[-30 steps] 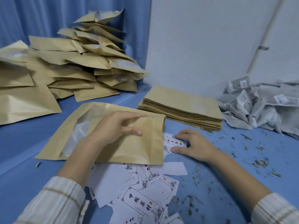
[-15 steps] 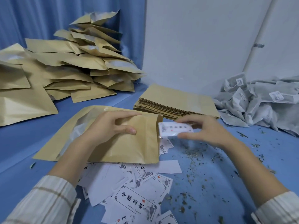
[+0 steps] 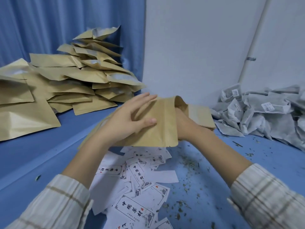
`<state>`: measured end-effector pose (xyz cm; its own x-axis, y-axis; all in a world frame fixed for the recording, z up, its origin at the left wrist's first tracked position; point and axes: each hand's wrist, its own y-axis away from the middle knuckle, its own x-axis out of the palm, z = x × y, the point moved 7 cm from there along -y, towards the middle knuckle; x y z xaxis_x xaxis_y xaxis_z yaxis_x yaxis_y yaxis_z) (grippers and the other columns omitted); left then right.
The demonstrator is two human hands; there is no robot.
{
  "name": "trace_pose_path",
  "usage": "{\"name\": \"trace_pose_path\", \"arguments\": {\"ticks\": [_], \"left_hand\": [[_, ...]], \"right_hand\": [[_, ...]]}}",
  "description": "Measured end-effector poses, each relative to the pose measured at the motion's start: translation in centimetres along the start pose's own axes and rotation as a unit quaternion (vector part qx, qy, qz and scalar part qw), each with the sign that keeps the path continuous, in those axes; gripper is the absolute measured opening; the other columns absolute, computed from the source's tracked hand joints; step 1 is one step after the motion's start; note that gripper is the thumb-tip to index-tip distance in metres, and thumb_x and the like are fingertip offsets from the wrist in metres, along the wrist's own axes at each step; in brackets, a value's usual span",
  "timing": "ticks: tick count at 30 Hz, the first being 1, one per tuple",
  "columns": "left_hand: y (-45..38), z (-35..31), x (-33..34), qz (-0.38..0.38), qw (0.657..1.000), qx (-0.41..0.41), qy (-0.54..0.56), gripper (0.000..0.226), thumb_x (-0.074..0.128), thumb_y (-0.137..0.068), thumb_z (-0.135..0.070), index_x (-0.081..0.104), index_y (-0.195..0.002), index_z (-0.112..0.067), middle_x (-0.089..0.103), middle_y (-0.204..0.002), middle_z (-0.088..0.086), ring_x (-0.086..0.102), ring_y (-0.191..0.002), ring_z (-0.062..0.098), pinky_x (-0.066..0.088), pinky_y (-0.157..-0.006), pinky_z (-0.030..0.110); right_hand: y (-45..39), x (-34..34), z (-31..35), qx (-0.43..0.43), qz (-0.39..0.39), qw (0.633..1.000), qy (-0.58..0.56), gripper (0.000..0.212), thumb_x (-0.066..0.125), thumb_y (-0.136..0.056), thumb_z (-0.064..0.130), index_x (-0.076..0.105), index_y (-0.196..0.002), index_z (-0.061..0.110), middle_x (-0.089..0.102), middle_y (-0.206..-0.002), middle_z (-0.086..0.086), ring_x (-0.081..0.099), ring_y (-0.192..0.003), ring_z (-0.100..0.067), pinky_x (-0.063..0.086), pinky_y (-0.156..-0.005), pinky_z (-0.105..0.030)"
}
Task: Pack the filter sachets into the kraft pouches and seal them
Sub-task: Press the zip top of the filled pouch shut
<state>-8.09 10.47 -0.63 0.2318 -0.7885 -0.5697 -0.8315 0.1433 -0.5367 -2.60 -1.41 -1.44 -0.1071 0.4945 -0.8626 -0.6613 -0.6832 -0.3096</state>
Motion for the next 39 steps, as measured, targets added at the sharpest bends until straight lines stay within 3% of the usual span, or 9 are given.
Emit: {"name": "trace_pose_path", "arguments": {"ticks": [2, 5, 8, 11, 17, 26, 29, 32, 39], "left_hand": [[0.0, -2.1, -0.6, 0.000, 0.999, 0.022, 0.040, 0.062, 0.066, -0.072, -0.060, 0.045, -0.130, -0.051, 0.042, -0.139, -0.031, 0.032, -0.131, -0.012, 0.028, -0.108, 0.014], [0.2, -4.6, -0.7, 0.037, 0.997, 0.049, 0.047, 0.078, 0.072, -0.063, -0.057, 0.041, -0.135, -0.049, 0.039, -0.143, -0.027, 0.031, -0.134, -0.009, 0.027, -0.107, 0.012], [-0.3, -6.3, -1.1, -0.037, 0.997, 0.067, -0.015, 0.086, 0.083, -0.066, -0.042, 0.038, -0.139, -0.047, 0.036, -0.147, -0.022, 0.028, -0.136, -0.006, 0.027, -0.114, 0.030], [-1.2, -7.9, -1.9, -0.125, 0.987, 0.094, 0.046, 0.063, 0.070, -0.083, -0.011, 0.048, -0.135, -0.039, 0.052, -0.136, -0.019, 0.045, -0.126, -0.004, 0.037, -0.107, 0.024], [-2.8, -10.2, -3.6, -0.144, 0.984, 0.091, 0.044, 0.028, 0.052, -0.091, -0.037, 0.056, -0.112, -0.055, 0.060, -0.111, -0.038, 0.051, -0.110, -0.014, 0.033, -0.088, 0.003], [-4.0, -13.9, -3.6, -0.196, 0.965, 0.135, 0.111, 0.018, 0.049, -0.096, -0.028, 0.061, -0.085, -0.035, 0.064, -0.075, -0.031, 0.056, -0.075, -0.015, 0.037, -0.066, 0.001], [-4.7, -12.9, -4.0, -0.209, 0.962, 0.087, 0.155, 0.016, 0.050, -0.095, -0.028, 0.063, -0.085, -0.029, 0.066, -0.072, -0.028, 0.058, -0.071, -0.013, 0.040, -0.065, 0.004], [-5.5, -12.8, -4.1, -0.192, 0.964, 0.065, 0.170, 0.016, 0.052, -0.093, -0.035, 0.064, -0.085, -0.029, 0.068, -0.075, -0.026, 0.061, -0.072, -0.011, 0.044, -0.063, 0.006], [-6.9, -12.0, -4.8, -0.206, 0.955, 0.036, 0.211, 0.020, 0.052, -0.095, -0.031, 0.065, -0.082, -0.022, 0.069, -0.068, -0.017, 0.062, -0.064, -0.004, 0.048, -0.057, 0.011]], "right_hand": [[-0.8, -2.0, 0.8, -0.014, -0.036, 0.998, 0.042, 0.006, 0.057, -0.087, 0.007, 0.059, -0.091, 0.011, 0.058, -0.084, -0.003, 0.052, -0.078, -0.009, 0.036, -0.070, -0.013], [-0.9, -5.0, 1.7, 0.017, -0.076, 0.997, 0.029, 0.051, 0.065, -0.073, 0.035, 0.055, -0.120, 0.017, 0.058, -0.115, -0.011, 0.054, -0.099, -0.022, 0.041, -0.084, -0.025], [-0.8, -7.5, 2.4, 0.033, -0.099, 0.994, -0.007, 0.037, 0.059, -0.062, 0.057, 0.053, -0.094, 0.040, 0.059, -0.104, -0.003, 0.053, -0.087, -0.015, 0.042, -0.075, -0.026], [-0.6, -9.4, 3.3, 0.035, -0.096, 0.995, 0.008, 0.033, 0.055, -0.079, 0.053, 0.055, -0.104, 0.032, 0.060, -0.108, 0.000, 0.054, -0.099, -0.017, 0.043, -0.082, -0.028], [1.4, -12.7, 4.5, 0.060, 0.073, 0.994, 0.060, 0.012, 0.054, -0.088, 0.041, 0.059, -0.079, 0.048, 0.056, -0.083, 0.026, 0.051, -0.080, 0.003, 0.037, -0.070, -0.018], [3.9, -12.9, 3.9, 0.076, 0.169, 0.971, 0.149, 0.044, 0.030, -0.101, 0.041, 0.031, -0.143, 0.029, 0.027, -0.149, 0.001, 0.024, -0.136, -0.020, 0.020, -0.096, -0.029], [3.8, -14.5, 5.2, 0.075, 0.128, 0.983, 0.111, 0.033, 0.032, -0.102, 0.025, 0.052, -0.128, 0.031, 0.048, -0.130, 0.005, 0.042, -0.120, -0.011, 0.028, -0.093, -0.018], [3.9, -17.8, 6.9, -0.008, 0.039, 0.995, 0.089, 0.045, 0.048, -0.090, 0.010, 0.064, -0.061, 0.040, 0.057, -0.067, 0.024, 0.048, -0.064, 0.012, 0.035, -0.059, -0.009], [5.7, -23.4, 5.3, 0.011, -0.017, 0.999, 0.044, 0.071, 0.044, -0.064, 0.085, 0.069, -0.062, 0.018, 0.064, -0.060, 0.006, 0.058, -0.060, -0.011, 0.045, -0.067, -0.031]]}}
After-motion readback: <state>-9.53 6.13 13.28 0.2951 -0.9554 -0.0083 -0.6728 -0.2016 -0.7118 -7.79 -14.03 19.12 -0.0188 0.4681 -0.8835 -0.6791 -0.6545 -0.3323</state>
